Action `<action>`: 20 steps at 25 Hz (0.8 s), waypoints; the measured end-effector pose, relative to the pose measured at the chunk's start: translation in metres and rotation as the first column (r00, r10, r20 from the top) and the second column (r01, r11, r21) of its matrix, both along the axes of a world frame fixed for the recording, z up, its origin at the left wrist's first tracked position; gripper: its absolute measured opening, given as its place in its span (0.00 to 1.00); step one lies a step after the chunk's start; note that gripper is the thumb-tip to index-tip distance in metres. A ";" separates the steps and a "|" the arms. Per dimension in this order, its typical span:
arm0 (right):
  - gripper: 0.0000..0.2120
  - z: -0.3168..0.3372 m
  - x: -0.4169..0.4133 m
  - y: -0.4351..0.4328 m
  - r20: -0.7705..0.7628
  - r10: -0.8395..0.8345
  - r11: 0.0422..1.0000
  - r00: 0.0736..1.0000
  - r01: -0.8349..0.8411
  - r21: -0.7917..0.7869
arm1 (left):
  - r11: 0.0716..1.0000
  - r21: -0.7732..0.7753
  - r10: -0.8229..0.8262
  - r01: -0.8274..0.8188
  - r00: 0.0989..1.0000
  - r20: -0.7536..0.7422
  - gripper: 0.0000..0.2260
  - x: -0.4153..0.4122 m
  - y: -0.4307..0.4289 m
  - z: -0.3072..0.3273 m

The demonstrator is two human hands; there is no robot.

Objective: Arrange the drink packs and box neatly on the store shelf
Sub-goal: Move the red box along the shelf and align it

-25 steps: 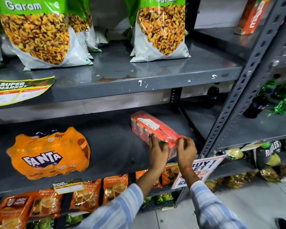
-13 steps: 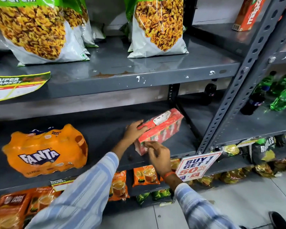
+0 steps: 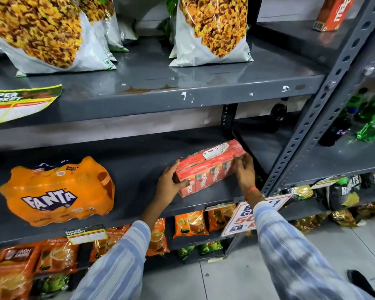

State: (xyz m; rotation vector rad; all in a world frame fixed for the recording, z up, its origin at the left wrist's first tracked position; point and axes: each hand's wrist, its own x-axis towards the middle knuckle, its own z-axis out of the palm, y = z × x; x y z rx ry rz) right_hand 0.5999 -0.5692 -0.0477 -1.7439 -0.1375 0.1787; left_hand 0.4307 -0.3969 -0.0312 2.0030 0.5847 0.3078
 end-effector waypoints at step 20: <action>0.22 -0.014 -0.060 -0.027 0.023 -0.321 0.944 0.947 0.317 0.096 | 0.972 -0.075 0.225 -0.224 0.974 0.013 0.41 -0.045 -0.090 -0.017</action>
